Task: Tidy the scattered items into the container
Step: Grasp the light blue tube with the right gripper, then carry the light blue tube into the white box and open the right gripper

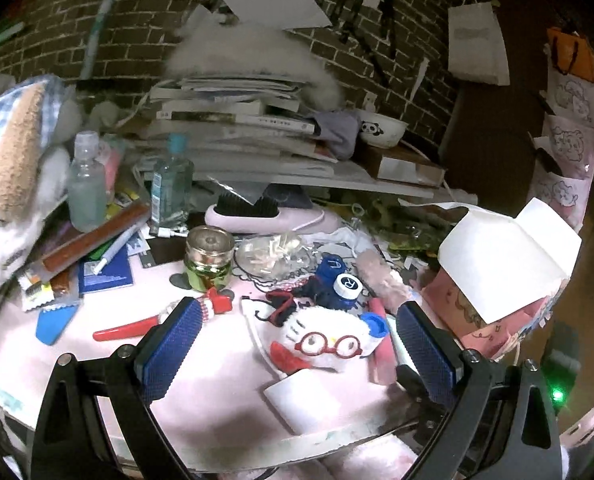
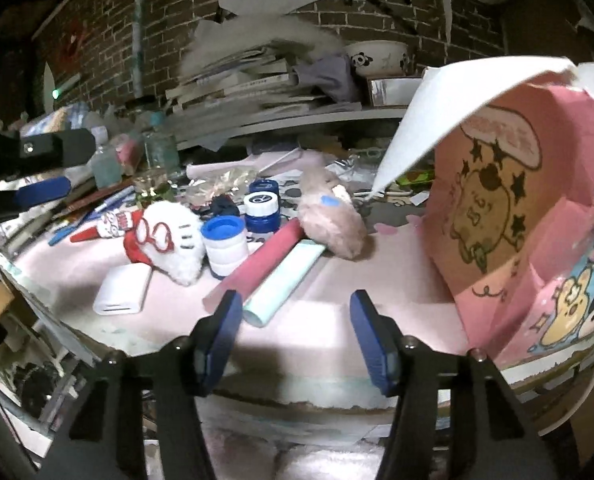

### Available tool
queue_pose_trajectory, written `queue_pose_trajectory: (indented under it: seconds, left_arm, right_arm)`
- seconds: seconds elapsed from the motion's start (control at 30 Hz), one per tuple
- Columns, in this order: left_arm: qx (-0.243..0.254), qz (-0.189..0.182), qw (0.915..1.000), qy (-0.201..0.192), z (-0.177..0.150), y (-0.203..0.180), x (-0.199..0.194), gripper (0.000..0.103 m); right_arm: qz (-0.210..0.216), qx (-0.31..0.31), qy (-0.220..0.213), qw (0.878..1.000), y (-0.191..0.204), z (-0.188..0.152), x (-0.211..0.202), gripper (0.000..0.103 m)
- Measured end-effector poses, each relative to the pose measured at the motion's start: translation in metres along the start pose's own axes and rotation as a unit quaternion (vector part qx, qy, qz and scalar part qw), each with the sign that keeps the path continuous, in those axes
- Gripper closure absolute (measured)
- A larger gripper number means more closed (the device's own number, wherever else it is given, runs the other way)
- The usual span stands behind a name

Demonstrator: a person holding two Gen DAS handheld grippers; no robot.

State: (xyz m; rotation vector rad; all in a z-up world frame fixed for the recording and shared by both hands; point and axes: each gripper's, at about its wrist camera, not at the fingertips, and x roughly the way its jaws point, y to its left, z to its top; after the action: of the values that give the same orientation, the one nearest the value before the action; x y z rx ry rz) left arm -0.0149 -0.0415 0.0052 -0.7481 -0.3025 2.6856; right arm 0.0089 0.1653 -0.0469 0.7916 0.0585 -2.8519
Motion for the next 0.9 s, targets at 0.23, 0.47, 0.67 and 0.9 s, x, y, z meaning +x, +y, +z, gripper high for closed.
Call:
queue_pose_trajectory:
  seconds: [0.23,0.47,0.67,0.9]
  left_arm:
    - [0.004,-0.002,1.0000,0.003,-0.001,0.000,0.003,0.006]
    - [-0.003,-0.012,0.9999,0.004,-0.002,0.002,0.004,0.006]
    - [-0.003,-0.016,0.9998,0.009,-0.002,0.001,0.007,0.006]
    - [-0.004,-0.017,0.9998,0.010,-0.002,0.001,0.007,0.006]
  right_arm:
    - [-0.021,-0.004,0.002,1.000,0.004,0.002,0.010,0.064]
    - [-0.035,-0.012,-0.007,0.999,0.000,-0.001,0.009,0.088]
    - [-0.032,0.001,0.003,0.999,-0.004,0.010,0.025,0.088]
    - [-0.032,-0.012,-0.005,0.999,-0.001,0.009,0.026,0.089]
